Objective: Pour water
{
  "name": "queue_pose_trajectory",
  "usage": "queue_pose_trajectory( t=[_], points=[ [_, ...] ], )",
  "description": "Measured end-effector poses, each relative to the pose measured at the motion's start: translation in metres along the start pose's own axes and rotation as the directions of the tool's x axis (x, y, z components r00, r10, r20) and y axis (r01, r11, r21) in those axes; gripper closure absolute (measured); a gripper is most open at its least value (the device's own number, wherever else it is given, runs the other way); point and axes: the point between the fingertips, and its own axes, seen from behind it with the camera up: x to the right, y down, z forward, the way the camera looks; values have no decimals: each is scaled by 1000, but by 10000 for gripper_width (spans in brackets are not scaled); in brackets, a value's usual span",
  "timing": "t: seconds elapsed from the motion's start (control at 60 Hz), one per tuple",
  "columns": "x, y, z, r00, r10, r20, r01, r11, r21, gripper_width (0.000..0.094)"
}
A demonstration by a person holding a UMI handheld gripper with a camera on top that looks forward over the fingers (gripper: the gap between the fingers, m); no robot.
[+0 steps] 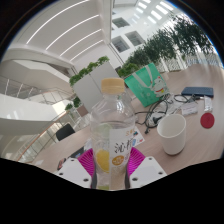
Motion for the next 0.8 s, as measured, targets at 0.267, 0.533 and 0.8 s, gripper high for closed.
queue_pose_trajectory(
  t=[0.267, 0.533, 0.8],
  points=[
    [-13, -62, 36, 263, 956, 130, -926, 288, -245, 596],
    [4, -123, 29, -196, 949, 245, -943, -114, -313, 565],
    [1, -141, 23, -252, 933, 257, -928, -158, -338, 563]
  ],
)
